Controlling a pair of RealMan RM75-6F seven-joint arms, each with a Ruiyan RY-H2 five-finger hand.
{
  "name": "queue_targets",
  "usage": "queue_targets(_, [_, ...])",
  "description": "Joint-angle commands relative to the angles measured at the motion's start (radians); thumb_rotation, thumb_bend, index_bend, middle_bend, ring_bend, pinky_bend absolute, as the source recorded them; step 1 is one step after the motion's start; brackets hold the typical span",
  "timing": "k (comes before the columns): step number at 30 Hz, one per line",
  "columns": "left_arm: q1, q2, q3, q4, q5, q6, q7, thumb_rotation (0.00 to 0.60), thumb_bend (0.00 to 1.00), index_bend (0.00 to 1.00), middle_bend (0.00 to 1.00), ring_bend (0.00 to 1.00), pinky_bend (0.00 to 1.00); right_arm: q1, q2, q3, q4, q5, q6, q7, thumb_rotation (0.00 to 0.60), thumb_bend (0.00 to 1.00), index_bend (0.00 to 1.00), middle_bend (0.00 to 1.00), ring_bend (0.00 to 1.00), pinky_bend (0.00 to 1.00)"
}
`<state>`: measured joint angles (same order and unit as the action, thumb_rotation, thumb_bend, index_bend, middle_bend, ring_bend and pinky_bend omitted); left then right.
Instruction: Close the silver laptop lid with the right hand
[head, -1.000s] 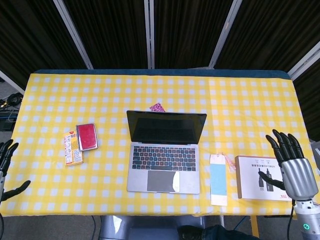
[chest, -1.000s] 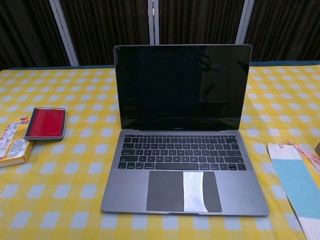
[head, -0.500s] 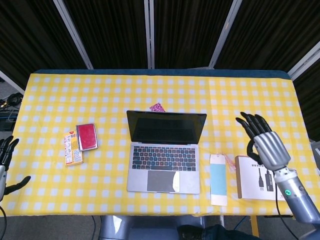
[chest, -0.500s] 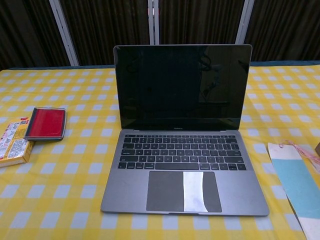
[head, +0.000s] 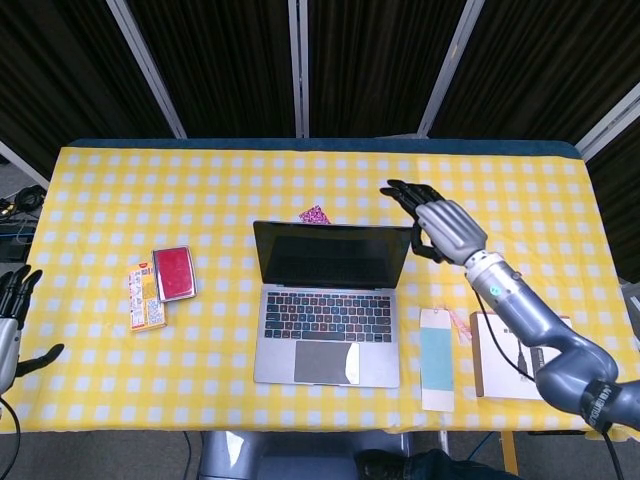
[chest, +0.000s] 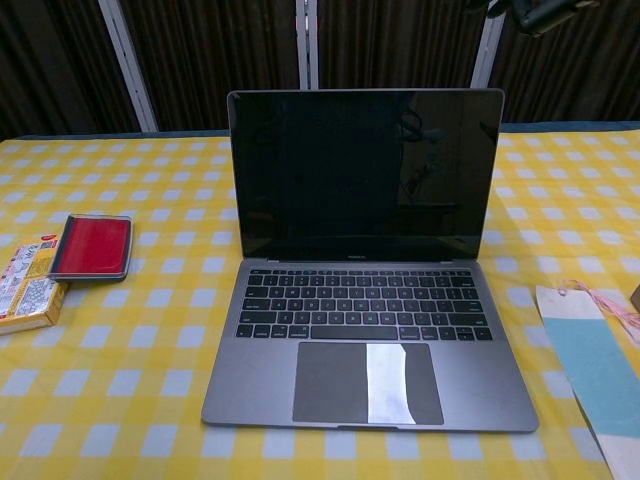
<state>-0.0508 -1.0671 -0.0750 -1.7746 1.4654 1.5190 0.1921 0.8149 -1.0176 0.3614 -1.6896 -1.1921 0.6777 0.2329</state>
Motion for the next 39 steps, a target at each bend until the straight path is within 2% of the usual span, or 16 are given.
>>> queue_targets(1, [-0.006, -0.005, -0.003, 0.005, -0.015, -0.012, 0.007, 0.600, 0.00, 0.00, 0.00, 0.00, 0.00, 0.073, -0.055, 0.013, 0.053, 0.113, -0.070, -0.045, 0.600, 1.00, 0.01, 0.00, 0.00, 0.00])
queue_targets(6, [-0.010, -0.008, -0.007, 0.008, -0.029, -0.017, 0.010, 0.600, 0.00, 0.00, 0.00, 0.00, 0.00, 0.132, -0.097, -0.005, 0.094, 0.215, -0.111, -0.089, 0.600, 1.00, 0.02, 0.00, 0.00, 0.00])
queue_targets(10, [-0.011, -0.008, -0.007, 0.008, -0.032, -0.018, 0.011, 0.600, 0.00, 0.00, 0.00, 0.00, 0.00, 0.172, -0.121, -0.032, 0.116, 0.291, -0.129, -0.131, 0.600, 1.00, 0.03, 0.05, 0.00, 0.00])
queue_targets(14, [-0.014, -0.008, -0.006, 0.010, -0.036, -0.021, 0.010, 0.600, 0.00, 0.00, 0.00, 0.00, 0.00, 0.202, -0.127, -0.055, 0.109, 0.344, -0.135, -0.166, 0.600, 1.00, 0.06, 0.12, 0.05, 0.07])
queue_targets(20, [-0.015, -0.007, -0.005, 0.009, -0.036, -0.019, 0.008, 0.600, 0.00, 0.00, 0.00, 0.00, 0.00, 0.235, -0.118, -0.087, 0.070, 0.403, -0.135, -0.208, 0.600, 1.00, 0.09, 0.17, 0.10, 0.11])
queue_targets(26, [-0.014, -0.006, 0.000, 0.005, -0.028, -0.014, 0.008, 0.600, 0.00, 0.00, 0.00, 0.00, 0.00, 0.235, -0.082, -0.101, -0.011, 0.397, -0.124, -0.219, 0.600, 1.00, 0.16, 0.19, 0.14, 0.15])
queue_targets(34, [-0.012, -0.003, 0.007, 0.001, -0.014, -0.006, 0.005, 0.600, 0.00, 0.00, 0.00, 0.00, 0.00, 0.210, -0.034, -0.102, -0.120, 0.331, -0.110, -0.205, 0.600, 1.00, 0.17, 0.21, 0.14, 0.16])
queue_targets(39, [-0.010, -0.001, 0.010, -0.001, -0.007, -0.001, 0.002, 0.600, 0.00, 0.00, 0.00, 0.00, 0.00, 0.178, -0.003, -0.117, -0.201, 0.251, -0.107, -0.200, 0.600, 1.00, 0.17, 0.21, 0.15, 0.17])
